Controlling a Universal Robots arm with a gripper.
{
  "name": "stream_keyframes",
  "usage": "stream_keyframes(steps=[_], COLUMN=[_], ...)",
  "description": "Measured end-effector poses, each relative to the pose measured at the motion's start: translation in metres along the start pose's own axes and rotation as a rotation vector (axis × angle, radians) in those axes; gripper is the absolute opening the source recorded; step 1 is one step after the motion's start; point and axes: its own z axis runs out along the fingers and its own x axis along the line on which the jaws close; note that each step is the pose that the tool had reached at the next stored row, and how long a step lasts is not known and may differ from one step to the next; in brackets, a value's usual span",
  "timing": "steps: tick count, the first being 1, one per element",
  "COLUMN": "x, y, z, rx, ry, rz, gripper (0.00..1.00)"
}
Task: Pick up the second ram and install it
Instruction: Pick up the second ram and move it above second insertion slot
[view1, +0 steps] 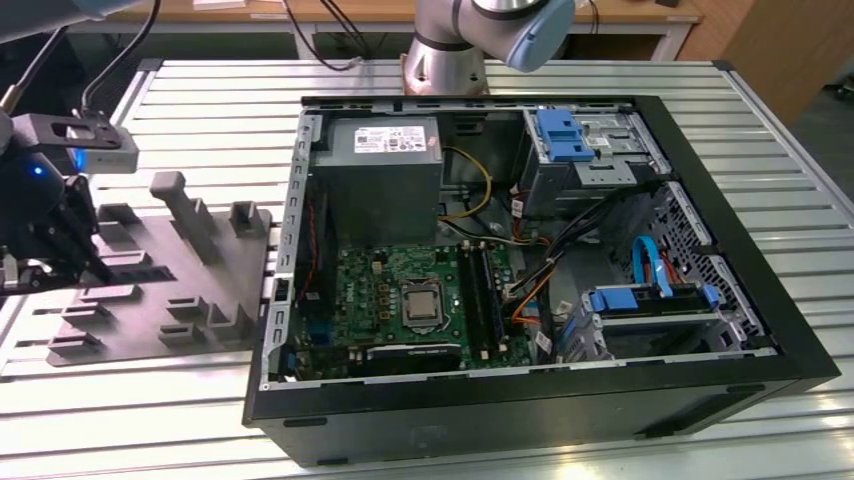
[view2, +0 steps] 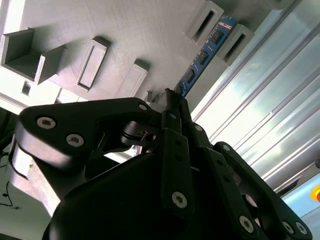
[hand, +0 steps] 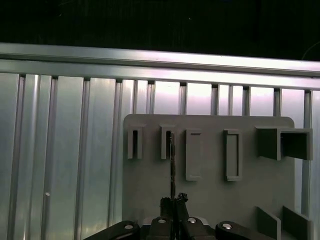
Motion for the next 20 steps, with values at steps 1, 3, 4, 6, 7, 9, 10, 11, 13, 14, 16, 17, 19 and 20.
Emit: stream_keyframes(steps=[1, 3, 4, 6, 7, 9, 10, 11, 13, 14, 16, 17, 19, 20], x=[0.0, -0.0001, -0.0001, -0.0002, -0.0002, -0.0003, -0.0003, -0.0003, -0.0004, -0.0004, -0.0005, -0.0005, -0.0006, -0.0006], y=[0.0, 0.0001, 0.0001, 0.0001, 0.0001, 0.0002, 0.0002, 0.0002, 0.0003, 0.0003, 0.0003, 0.0003, 0.0003, 0.0004], z=[-0.0013, -0.0034, -0.0044, -0.0064, -0.0075, -0.0099, -0.0109, -0.012, -0.0142, -0.0154, -0.0173, -0.0182, -0.0202, -0.0214], rx=[0.0, -0.0002, -0.0001, 0.0, 0.0, -0.0001, 0.0001, 0.0, -0.0001, -0.0001, 0.0, 0.0, -0.0001, -0.0001], ry=[0.0, -0.0001, -0.0001, -0.0003, -0.0003, -0.0003, -0.0004, -0.0004, -0.0003, -0.0003, -0.0003, -0.0003, -0.0004, -0.0003], rz=[0.0, 0.0, 0.0, 0.0, 0.0, 0.0, 0.0, 0.0, 0.0, 0.0, 0.0, 0.0, 0.0, 0.0], gripper=[0.14, 0.14, 0.14, 0.14, 0.14, 0.14, 0.14, 0.14, 0.14, 0.14, 0.14, 0.14, 0.14, 0.14])
